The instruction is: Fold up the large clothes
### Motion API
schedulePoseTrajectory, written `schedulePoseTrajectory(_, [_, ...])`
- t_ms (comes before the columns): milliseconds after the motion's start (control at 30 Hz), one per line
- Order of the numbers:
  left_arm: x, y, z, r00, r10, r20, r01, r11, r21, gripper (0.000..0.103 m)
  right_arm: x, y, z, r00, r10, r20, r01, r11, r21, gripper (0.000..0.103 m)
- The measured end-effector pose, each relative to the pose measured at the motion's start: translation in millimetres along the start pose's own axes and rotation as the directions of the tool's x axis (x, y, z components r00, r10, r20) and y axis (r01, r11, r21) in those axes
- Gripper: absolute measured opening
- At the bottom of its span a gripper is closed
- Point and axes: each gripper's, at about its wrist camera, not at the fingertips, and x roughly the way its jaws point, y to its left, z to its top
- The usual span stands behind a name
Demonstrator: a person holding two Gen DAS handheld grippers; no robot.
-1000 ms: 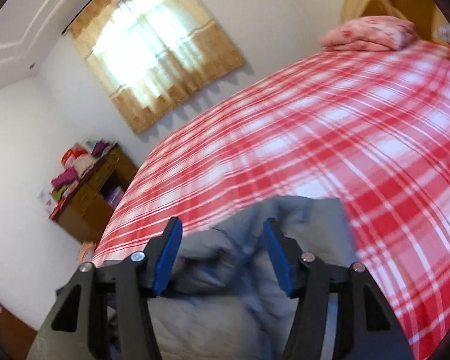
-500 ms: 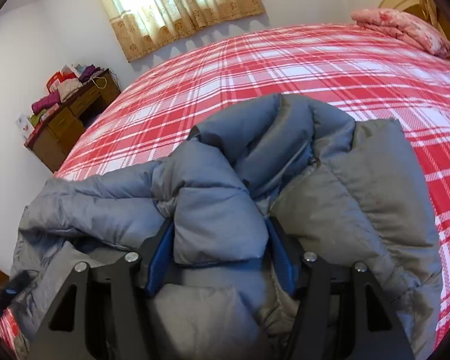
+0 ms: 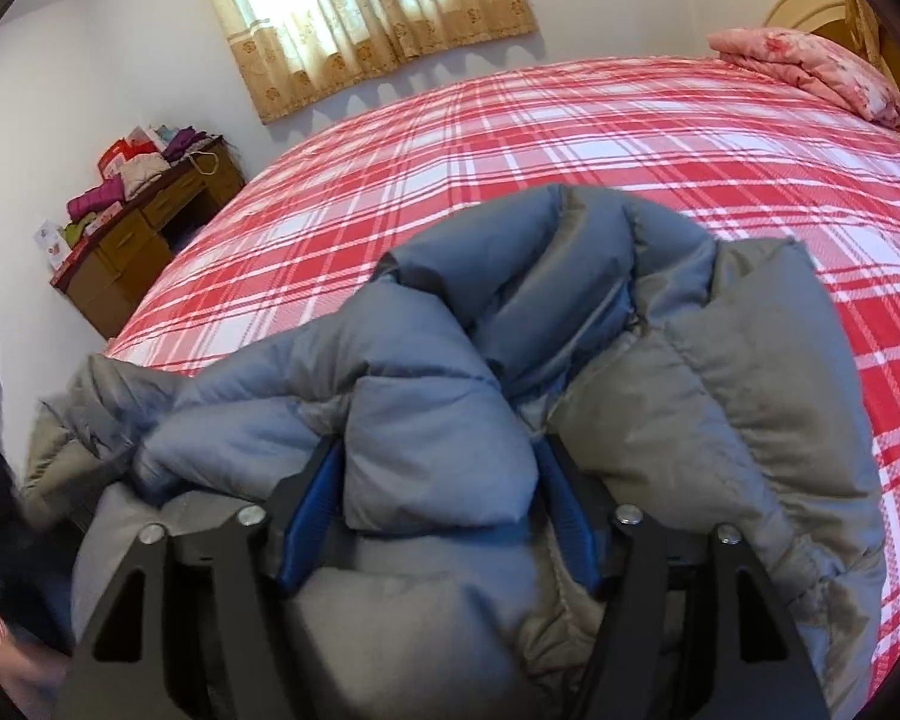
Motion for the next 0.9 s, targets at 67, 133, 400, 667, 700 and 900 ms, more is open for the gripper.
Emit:
schedulePoseTrajectory(67, [2,4,2,1.0,-0.017,-0.012,0.017,1.0,-0.014,0.014,-1,-2,1,1.0,-0.003,-0.006,0.003,1.0,0.011,0.068])
schedulePoseTrajectory(133, [2,7,2,0.999,-0.037,-0.01,0.037,0.999,-0.032,0.014,-8,-3,1,1.0,-0.011,-0.024,0.011,1.0,0.023,0.065])
schedulePoseTrajectory(400, [0,6,0,0.999,-0.046,-0.002,0.046,0.998,-0.04,0.014,-33,31,35,0.985,-0.149,0.092,0.161,0.976,-0.146,0.053])
schedulePoseTrajectory(667, [3,1,0,1.0,-0.018,0.0,0.018,1.0,-0.018,0.014,3,-9,7,0.986,-0.151,-0.072,0.141,0.982,-0.128,0.06])
schedulePoseTrajectory(700, [3,1,0,1.0,-0.014,0.001,0.015,1.0,-0.016,0.014,-1,-11,6,0.985,-0.147,-0.089,0.135,0.982,-0.132,0.062])
schedulePoseTrajectory(900, [3,0,0,1.0,-0.015,0.004,0.015,1.0,-0.019,0.014,-71,-17,19,0.991,-0.12,0.057,0.124,0.99,-0.061,0.062])
